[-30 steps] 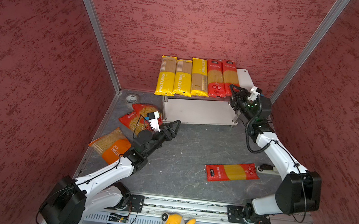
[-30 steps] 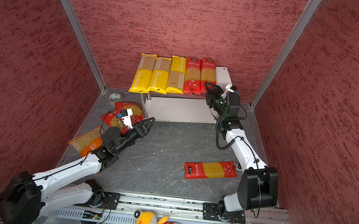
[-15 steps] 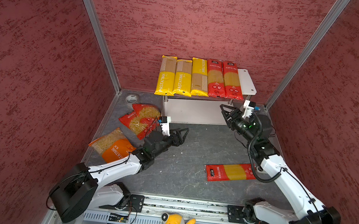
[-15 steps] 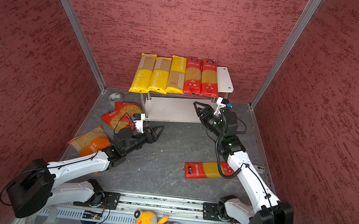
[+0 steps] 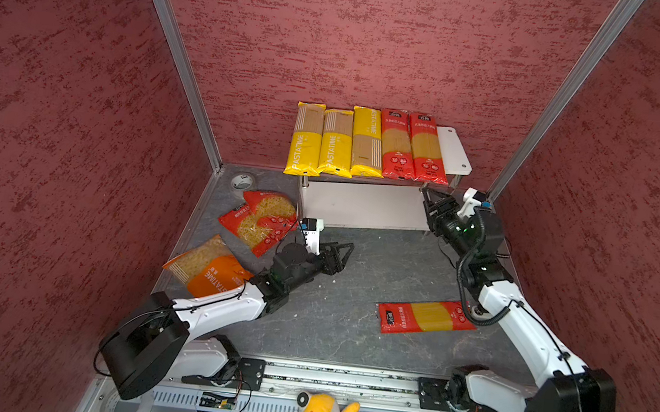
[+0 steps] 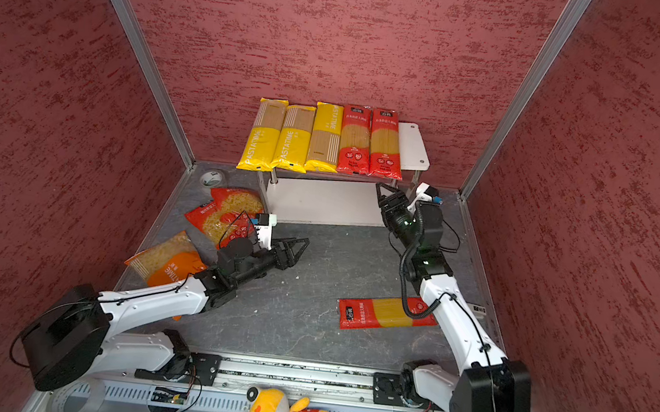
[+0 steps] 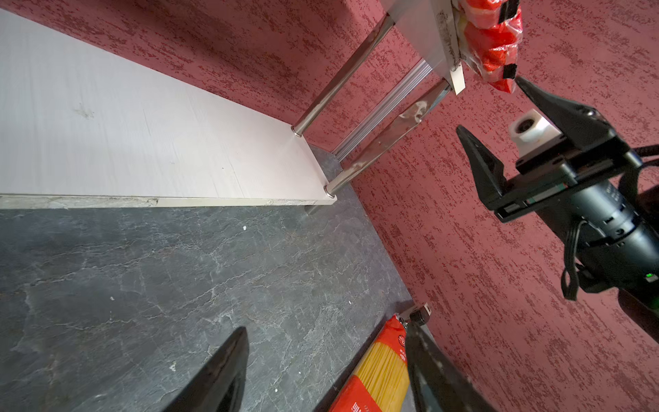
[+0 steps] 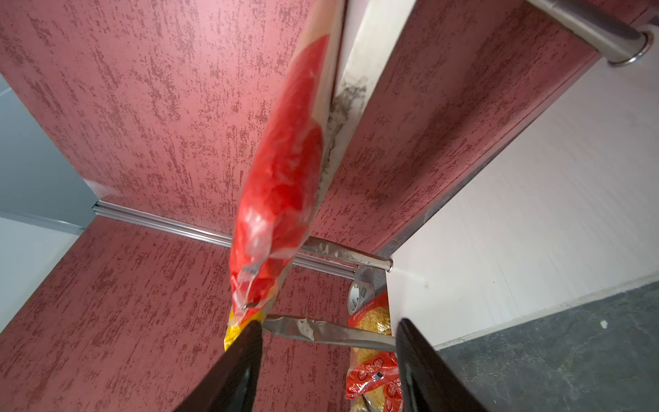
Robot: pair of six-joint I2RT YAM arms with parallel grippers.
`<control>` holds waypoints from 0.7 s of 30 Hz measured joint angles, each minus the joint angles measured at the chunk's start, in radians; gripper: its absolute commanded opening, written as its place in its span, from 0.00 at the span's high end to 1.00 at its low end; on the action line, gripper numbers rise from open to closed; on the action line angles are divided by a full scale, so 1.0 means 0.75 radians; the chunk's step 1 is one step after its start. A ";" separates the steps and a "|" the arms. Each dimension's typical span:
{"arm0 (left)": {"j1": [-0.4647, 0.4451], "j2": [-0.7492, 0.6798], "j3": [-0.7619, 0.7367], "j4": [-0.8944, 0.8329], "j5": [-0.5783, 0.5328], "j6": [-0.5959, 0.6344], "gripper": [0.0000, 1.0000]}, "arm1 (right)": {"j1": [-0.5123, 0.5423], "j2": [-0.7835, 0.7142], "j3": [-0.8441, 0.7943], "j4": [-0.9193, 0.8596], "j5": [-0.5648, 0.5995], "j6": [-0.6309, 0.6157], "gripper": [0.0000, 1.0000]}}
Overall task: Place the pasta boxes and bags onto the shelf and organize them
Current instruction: 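Move the right gripper down to the red spaghetti pack on the table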
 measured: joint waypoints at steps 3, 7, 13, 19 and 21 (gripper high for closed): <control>-0.009 0.000 0.000 0.001 -0.001 0.000 0.31 | 0.000 0.050 0.061 0.048 0.000 0.035 0.38; -0.018 0.000 0.000 0.001 -0.001 0.000 0.31 | 0.000 0.094 0.131 0.106 0.004 0.066 0.38; -0.022 0.000 0.000 0.001 -0.002 0.004 0.31 | -0.004 0.163 0.209 0.090 0.021 0.087 0.46; -0.023 -0.001 -0.003 0.001 -0.007 0.004 0.31 | -0.017 0.221 0.231 0.083 0.023 0.126 0.51; -0.023 -0.001 -0.005 0.001 -0.013 0.004 0.31 | -0.018 0.226 0.231 0.083 0.023 0.135 0.52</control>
